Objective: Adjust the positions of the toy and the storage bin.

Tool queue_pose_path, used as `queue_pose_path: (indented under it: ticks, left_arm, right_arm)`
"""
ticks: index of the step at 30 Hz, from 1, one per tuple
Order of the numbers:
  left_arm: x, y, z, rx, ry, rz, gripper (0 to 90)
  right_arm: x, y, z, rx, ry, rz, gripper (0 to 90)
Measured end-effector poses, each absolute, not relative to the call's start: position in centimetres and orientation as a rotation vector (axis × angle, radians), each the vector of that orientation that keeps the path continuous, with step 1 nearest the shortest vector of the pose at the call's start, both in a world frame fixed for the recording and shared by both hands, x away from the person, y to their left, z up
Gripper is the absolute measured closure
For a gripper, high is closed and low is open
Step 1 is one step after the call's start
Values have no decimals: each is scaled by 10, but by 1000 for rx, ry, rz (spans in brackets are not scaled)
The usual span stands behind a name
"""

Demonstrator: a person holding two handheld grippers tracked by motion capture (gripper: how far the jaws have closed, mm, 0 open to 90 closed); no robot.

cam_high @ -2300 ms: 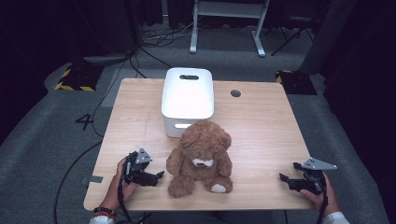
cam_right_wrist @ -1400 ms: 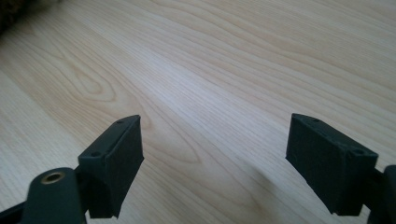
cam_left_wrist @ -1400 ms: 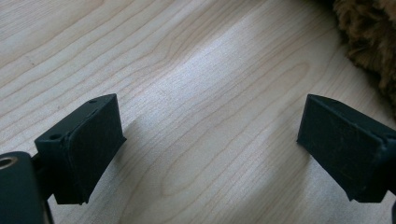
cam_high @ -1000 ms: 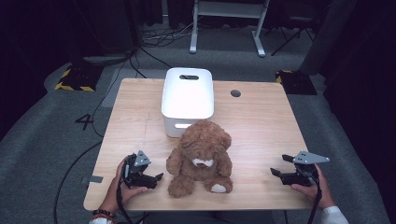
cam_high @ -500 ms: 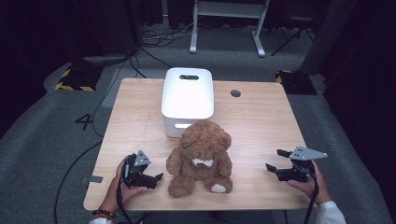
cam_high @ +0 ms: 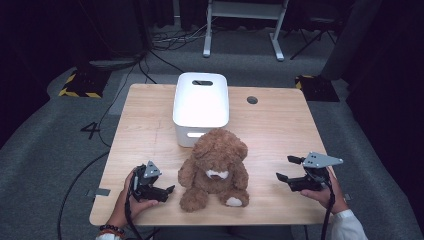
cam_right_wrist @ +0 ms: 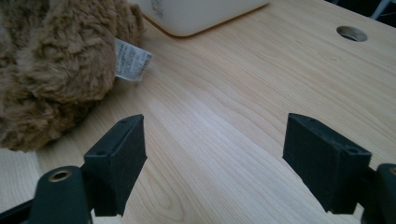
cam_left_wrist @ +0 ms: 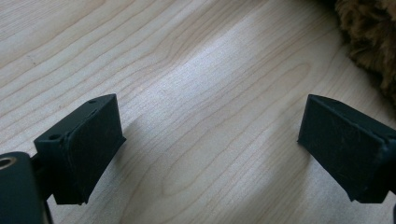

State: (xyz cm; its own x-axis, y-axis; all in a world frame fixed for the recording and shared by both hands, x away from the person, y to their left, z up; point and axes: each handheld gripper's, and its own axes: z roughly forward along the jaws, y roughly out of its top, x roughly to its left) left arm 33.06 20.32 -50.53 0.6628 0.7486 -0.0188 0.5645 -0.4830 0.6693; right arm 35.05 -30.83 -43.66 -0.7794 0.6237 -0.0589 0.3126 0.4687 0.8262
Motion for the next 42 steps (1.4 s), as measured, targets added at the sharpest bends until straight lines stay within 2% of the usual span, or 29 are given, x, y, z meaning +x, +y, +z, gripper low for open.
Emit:
queue_pose_path:
  ticks: [11, 42]
  left_arm:
    - [331, 203, -505, 2223, 1012, 370, 63]
    - [331, 203, -505, 2224, 1016, 371, 61]
  right_arm:
    - [353, -286, -421, 698, 2381, 1233, 205]
    - [364, -249, -408, 588, 2428, 1307, 201]
